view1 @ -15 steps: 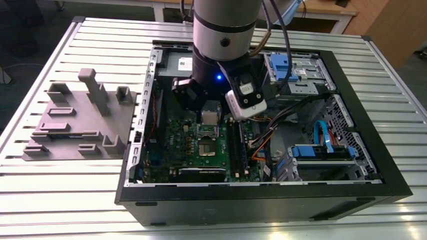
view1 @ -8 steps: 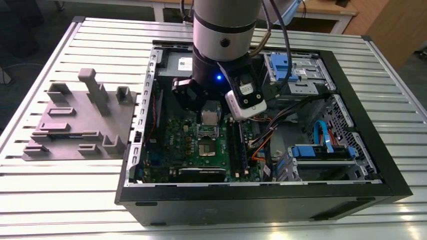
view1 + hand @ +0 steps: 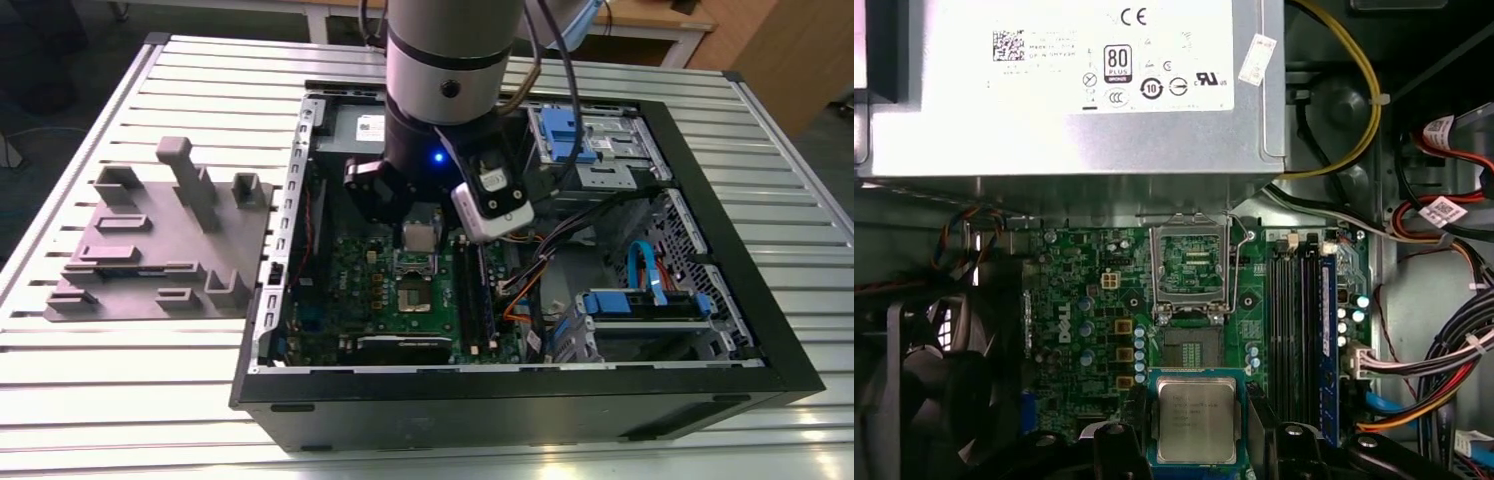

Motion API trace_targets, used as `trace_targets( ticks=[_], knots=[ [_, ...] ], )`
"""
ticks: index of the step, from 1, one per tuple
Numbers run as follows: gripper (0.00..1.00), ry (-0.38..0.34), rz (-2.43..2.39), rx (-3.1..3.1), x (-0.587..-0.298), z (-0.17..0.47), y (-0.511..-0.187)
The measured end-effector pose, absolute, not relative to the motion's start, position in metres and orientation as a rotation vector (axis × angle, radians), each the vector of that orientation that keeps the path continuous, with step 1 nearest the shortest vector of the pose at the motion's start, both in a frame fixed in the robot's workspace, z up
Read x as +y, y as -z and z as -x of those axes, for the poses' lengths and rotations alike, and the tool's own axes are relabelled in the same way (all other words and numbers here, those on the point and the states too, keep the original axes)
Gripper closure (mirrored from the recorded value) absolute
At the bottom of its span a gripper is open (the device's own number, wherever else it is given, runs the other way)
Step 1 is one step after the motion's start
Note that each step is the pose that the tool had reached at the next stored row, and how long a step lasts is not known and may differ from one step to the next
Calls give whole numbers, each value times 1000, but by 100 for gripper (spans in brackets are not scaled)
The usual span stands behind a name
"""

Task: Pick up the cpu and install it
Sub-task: 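Place the cpu into insertion slot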

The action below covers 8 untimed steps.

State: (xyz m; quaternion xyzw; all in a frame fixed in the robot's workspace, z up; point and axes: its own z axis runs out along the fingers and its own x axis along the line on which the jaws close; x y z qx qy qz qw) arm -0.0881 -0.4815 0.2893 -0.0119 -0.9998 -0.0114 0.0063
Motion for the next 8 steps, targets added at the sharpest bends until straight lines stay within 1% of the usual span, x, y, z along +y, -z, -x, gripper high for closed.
trace_targets(
  ticks=[8],
  knots=[
    [53, 36, 35, -3128, -481, 88, -284]
  ],
)
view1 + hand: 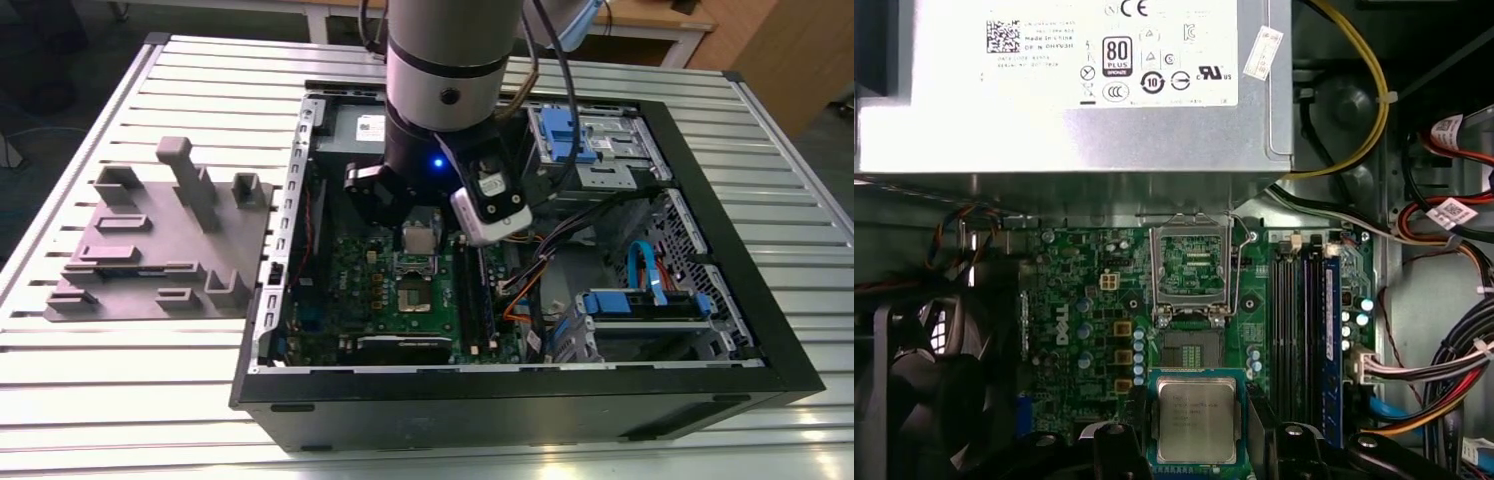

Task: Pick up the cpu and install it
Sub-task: 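Place the cpu into insertion slot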

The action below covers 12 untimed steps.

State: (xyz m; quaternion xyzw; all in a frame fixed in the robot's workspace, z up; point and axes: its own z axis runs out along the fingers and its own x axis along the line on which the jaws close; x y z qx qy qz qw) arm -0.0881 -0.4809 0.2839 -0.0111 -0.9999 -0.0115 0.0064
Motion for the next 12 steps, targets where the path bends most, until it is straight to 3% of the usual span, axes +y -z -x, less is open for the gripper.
trace_targets(
  ticks=[12],
  knots=[
    [53, 38, 35, -3128, -481, 88, -280]
  ],
)
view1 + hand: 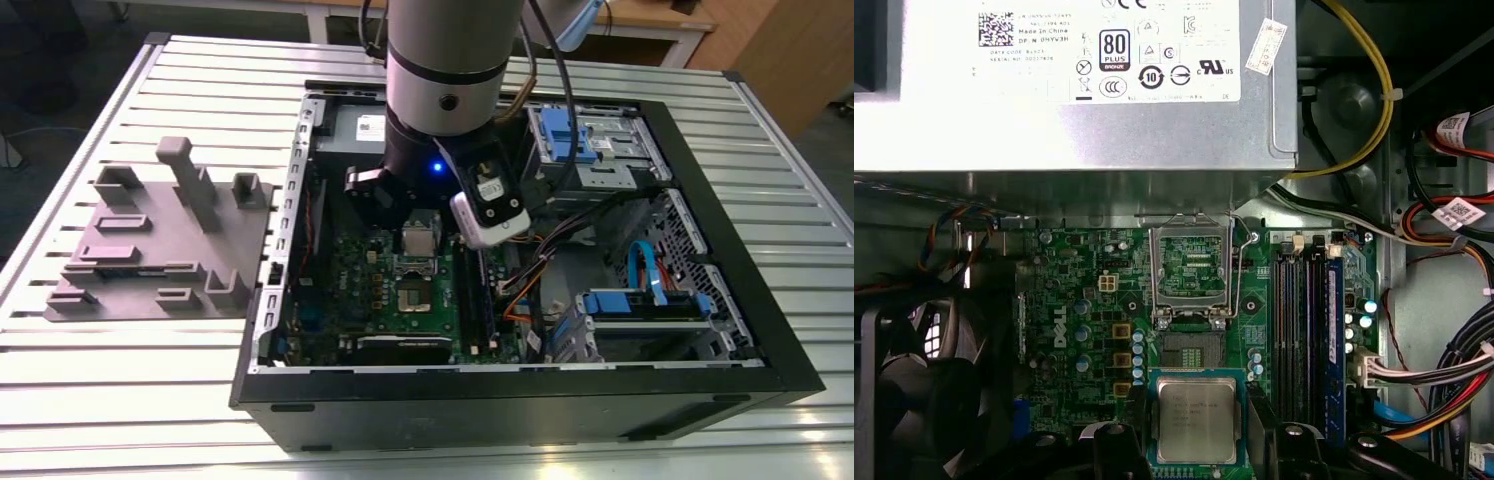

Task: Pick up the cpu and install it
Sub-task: 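Place the cpu into insertion slot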

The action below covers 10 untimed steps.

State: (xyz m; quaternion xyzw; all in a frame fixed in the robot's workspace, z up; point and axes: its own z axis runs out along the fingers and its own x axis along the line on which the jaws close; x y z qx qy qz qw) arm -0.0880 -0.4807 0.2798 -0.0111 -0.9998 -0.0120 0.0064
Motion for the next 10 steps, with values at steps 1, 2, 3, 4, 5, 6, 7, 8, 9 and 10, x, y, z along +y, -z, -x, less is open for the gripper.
trace_targets(
  ticks=[1, 2, 3, 4, 5, 6, 7, 8, 9, 10],
  knots=[
    [53, 38, 35, -3128, -481, 88, -280],
    [53, 38, 35, -3128, -481, 88, -280],
    [53, 38, 35, -3128, -481, 88, -279],
    [53, 38, 35, -3129, -480, 88, -279],
    [53, 38, 35, -3129, -480, 87, -279],
    [53, 38, 34, -3128, -480, 87, -278],
    [53, 38, 35, -3128, -479, 86, -277],
    [53, 38, 35, -3129, -478, 86, -276],
    [53, 38, 35, -3129, -478, 86, -275],
    [53, 38, 35, -3128, -478, 86, -274]
  ],
)
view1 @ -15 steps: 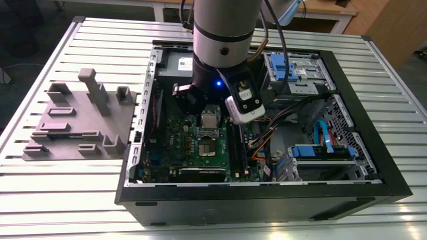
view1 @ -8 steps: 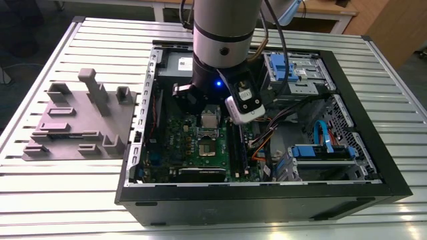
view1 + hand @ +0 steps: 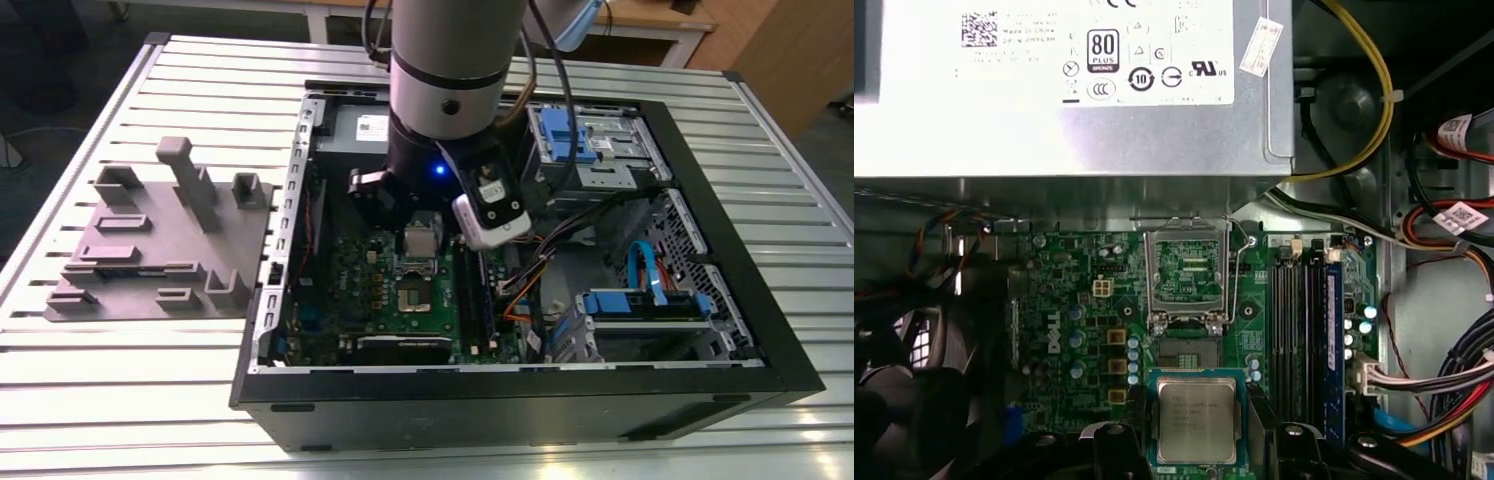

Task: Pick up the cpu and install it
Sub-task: 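Place the cpu into insertion slot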

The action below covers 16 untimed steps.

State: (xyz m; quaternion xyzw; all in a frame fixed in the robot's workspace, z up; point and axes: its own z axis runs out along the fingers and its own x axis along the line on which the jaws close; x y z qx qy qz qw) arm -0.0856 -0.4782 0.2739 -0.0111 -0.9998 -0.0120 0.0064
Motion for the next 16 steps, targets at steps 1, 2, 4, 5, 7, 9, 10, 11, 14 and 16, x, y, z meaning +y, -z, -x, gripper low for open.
trace_targets(
  ticks=[1, 2, 4, 5, 7, 9, 10, 11, 14, 16],
  knots=[
    [53, 38, 34, -3128, -478, 86, -272],
    [53, 38, 33, -3128, -478, 86, -270],
    [53, 38, 25, -3129, -478, 86, -267],
    [53, 38, 22, -3129, -478, 86, -266],
    [53, 37, 21, -3128, -478, 86, -266],
    [53, 38, 21, -3128, -478, 86, -266],
    [53, 37, 21, -3128, -478, 86, -266],
    [53, 38, 21, -3128, -478, 86, -265],
    [53, 38, 21, -3129, -478, 86, -265],
    [53, 38, 20, -3129, -477, 85, -265]
  ],
)
